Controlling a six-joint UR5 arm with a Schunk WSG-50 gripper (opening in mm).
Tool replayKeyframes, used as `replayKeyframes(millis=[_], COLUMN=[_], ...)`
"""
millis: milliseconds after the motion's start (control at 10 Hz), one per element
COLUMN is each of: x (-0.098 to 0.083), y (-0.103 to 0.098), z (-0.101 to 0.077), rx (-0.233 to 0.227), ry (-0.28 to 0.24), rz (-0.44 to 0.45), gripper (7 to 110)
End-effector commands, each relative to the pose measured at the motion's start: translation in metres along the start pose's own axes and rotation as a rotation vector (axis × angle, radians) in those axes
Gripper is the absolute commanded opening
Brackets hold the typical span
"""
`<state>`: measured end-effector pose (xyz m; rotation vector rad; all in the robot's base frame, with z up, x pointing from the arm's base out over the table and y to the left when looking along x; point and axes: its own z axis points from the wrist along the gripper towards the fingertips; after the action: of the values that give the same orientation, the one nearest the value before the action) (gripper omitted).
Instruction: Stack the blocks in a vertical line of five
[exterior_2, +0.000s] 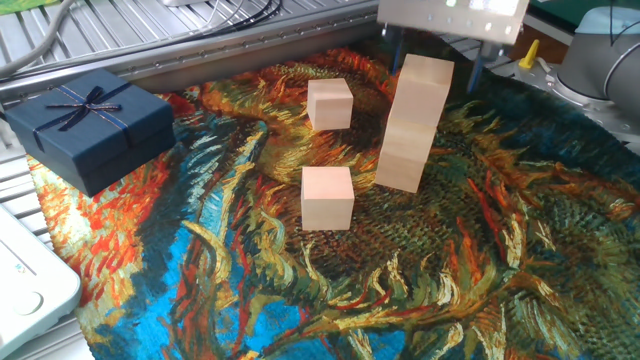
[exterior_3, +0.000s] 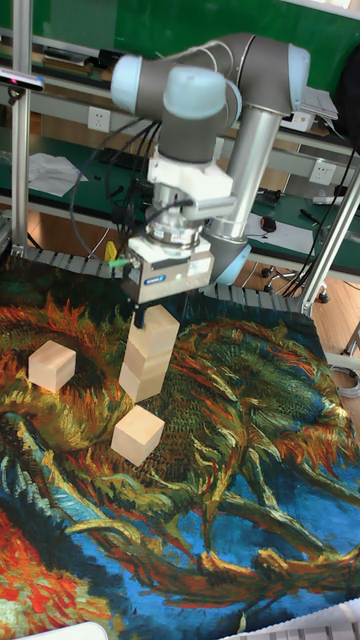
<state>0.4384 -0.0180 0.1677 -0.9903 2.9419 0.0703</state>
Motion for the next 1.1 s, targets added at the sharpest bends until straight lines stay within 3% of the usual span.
replayKeyframes(millis=[0,300,600,700,800,1000], x=[0.007,0.016,0.049,0.060,0.074,0.086], y=[0.000,-0.008,-0.022,-0.032,-0.042,-0.045], z=[-0.031,-0.041,-0.045,-0.045,-0.046,-0.049], rx=[-0.029,-0.016,0.051,0.089,0.135,0.156], ry=[-0.024,-0.037,0.040,0.068,0.099,0.133], rz=[0.002,0.006,0.014,0.013,0.044,0.102], gripper=[88,88,88,66,66,66])
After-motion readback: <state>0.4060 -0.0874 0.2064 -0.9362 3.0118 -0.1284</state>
